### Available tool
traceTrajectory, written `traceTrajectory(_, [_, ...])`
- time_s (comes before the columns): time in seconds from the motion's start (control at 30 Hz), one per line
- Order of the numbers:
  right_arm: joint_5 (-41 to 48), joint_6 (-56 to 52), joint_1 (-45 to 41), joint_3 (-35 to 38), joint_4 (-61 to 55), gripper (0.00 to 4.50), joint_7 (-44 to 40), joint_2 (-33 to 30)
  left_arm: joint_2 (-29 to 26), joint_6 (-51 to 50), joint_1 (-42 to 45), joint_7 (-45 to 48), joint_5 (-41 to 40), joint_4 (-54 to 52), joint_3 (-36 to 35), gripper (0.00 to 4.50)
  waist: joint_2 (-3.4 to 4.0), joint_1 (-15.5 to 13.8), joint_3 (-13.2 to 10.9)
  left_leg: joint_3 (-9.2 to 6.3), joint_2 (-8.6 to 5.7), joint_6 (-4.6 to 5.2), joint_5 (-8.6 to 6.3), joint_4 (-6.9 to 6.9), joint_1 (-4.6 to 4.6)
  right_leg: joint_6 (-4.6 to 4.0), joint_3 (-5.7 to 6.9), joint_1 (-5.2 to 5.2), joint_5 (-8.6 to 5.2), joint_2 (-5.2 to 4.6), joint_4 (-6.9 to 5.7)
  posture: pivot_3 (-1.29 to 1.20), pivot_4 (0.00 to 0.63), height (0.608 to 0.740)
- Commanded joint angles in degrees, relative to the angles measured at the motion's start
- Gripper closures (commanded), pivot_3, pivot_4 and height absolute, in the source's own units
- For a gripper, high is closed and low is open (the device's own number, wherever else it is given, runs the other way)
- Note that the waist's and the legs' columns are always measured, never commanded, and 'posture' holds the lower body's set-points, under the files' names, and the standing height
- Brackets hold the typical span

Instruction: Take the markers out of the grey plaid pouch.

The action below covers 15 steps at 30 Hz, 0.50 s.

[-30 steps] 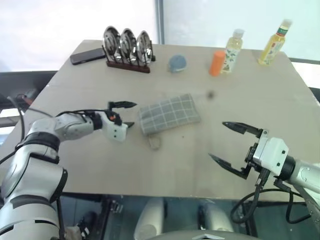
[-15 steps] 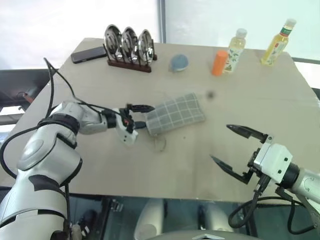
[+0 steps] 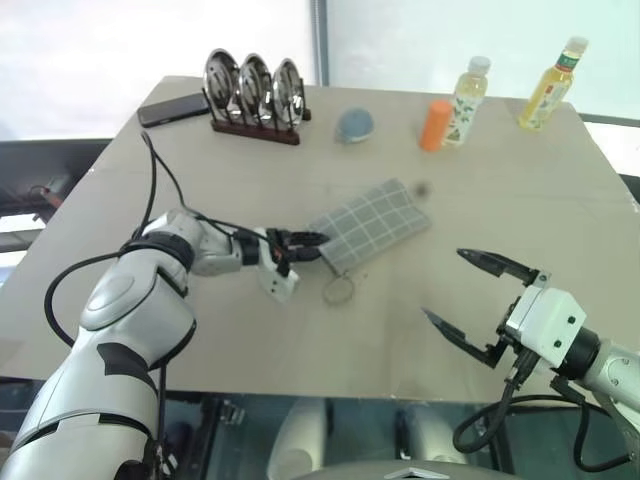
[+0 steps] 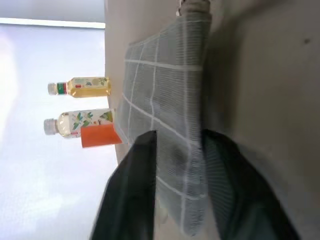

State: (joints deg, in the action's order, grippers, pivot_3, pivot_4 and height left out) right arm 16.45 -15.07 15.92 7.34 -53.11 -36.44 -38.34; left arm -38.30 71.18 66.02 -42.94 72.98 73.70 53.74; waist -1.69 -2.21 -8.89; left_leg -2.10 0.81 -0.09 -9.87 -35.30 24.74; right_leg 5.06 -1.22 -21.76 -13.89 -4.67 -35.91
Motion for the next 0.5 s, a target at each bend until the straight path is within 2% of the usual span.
traceTrajectory(0.03, [-0.3, 0.2, -0.4, 0.0, -1.2, 0.00, 0.6, 0.2, -0.2, 1.9, -1.0, 3.4, -4.2, 0.6, -2.2, 4.46, 0.00, -0.1, 0.0, -0.01, 0.00, 0.00, 0.00, 0.00, -0.01, 0.00, 0.01, 0.02, 0.00, 0.00, -0.01, 0.00, 0.150, 0.740])
traceTrajectory(0.13, [-0.6, 0.2, -0.9, -0.5, -0.8, 0.00, 0.8, 0.4, -0.5, 3.9, -1.7, 7.9, -9.3, 1.6, -5.5, 4.46, -0.02, 0.0, 0.0, 0.05, 0.00, 0.00, 0.00, -0.04, 0.00, 0.00, -0.01, 0.02, 0.00, -0.01, -0.01, 0.00, 0.150, 0.740])
traceTrajectory(0.2, [-0.9, 0.3, -1.3, -0.8, -0.5, 0.00, 1.0, 0.6, -0.2, 6.4, -2.6, 14.1, -15.7, 3.1, -9.5, 4.46, -0.02, 0.1, 0.0, 0.07, 0.01, 0.00, 0.00, -0.07, 0.00, -0.06, -0.03, 0.01, 0.03, -0.01, -0.01, 0.00, 0.150, 0.740])
traceTrajectory(0.27, [-0.8, -0.4, -1.9, -1.1, -0.3, 0.00, 1.3, 0.7, 0.7, 10.2, -3.0, 20.8, -22.2, 4.7, -13.4, 4.46, -0.02, 0.1, 0.0, 0.05, 0.03, 0.00, 0.00, -0.06, 0.01, -0.16, -0.02, 0.00, 0.09, 0.01, -0.01, 0.00, 0.150, 0.740])
traceTrajectory(0.37, [0.6, -3.3, -2.8, -1.1, -0.5, 0.00, 1.6, 0.5, 4.1, 13.9, -3.6, 35.6, -34.0, 9.4, -21.7, 4.46, -0.04, -0.1, 0.0, 0.05, 0.03, 0.02, 0.01, -0.07, 0.05, -0.25, 0.00, 0.00, 0.14, 0.00, -0.01, 0.00, 0.150, 0.740])
traceTrajectory(0.47, [0.9, -8.8, -4.0, -1.3, -1.7, 0.00, 4.1, 0.7, 11.2, 16.7, -1.0, 57.0, -42.0, 20.8, -39.8, 4.46, -0.04, -0.1, 0.0, 0.06, 0.02, 0.04, -0.01, -0.10, 0.04, -0.25, 0.00, 0.03, 0.15, 0.00, 0.00, 0.00, 0.150, 0.740])
traceTrajectory(0.5, [1.5, -10.3, -4.3, -1.4, -2.1, 0.00, 4.4, 0.7, 13.9, 5.4, -5.2, 74.0, -57.8, 10.9, -43.5, 4.46, -0.02, -0.2, 0.0, 0.07, 0.00, 0.06, -0.01, -0.14, 0.04, -0.25, 0.01, 0.03, 0.15, -0.01, 0.00, 0.00, 0.150, 0.740])
